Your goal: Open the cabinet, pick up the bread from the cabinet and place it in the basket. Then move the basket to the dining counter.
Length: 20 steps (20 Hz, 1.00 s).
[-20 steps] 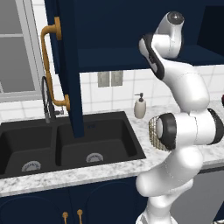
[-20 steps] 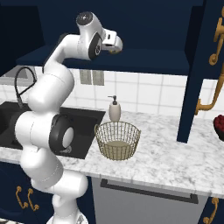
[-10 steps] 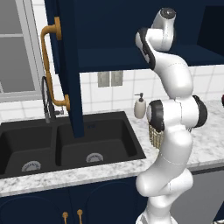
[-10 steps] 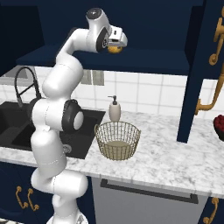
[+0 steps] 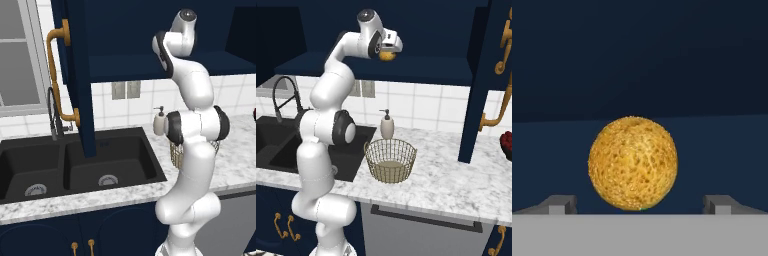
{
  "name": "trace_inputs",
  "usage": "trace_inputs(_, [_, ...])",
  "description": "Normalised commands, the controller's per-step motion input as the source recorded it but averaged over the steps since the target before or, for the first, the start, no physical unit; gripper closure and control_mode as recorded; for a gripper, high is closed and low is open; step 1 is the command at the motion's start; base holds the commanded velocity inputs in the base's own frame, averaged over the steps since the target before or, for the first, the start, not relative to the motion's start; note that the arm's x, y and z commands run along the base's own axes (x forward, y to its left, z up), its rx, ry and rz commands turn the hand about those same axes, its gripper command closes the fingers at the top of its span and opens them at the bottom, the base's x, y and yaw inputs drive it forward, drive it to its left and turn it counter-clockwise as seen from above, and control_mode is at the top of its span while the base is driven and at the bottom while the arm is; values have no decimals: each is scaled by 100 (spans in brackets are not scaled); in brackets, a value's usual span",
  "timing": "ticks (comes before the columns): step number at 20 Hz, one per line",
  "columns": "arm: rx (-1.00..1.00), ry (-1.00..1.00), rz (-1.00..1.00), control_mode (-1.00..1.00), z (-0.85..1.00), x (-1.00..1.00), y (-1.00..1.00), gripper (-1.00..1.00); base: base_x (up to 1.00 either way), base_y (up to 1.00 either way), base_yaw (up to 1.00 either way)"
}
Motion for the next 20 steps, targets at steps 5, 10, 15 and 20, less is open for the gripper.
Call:
trace_inputs(5, [0,2,0,-100,-8,34,0,-100,0,0,0])
trace_inputs(10, [0,0,0,-100,-15,17,0,-100,0,0,0])
trace_inputs(15, [0,0,0,-100,-19,12,0,-100,0,0,0])
trace_inputs(20, [0,-1,0,-100,-9,0,0,100,0,0,0])
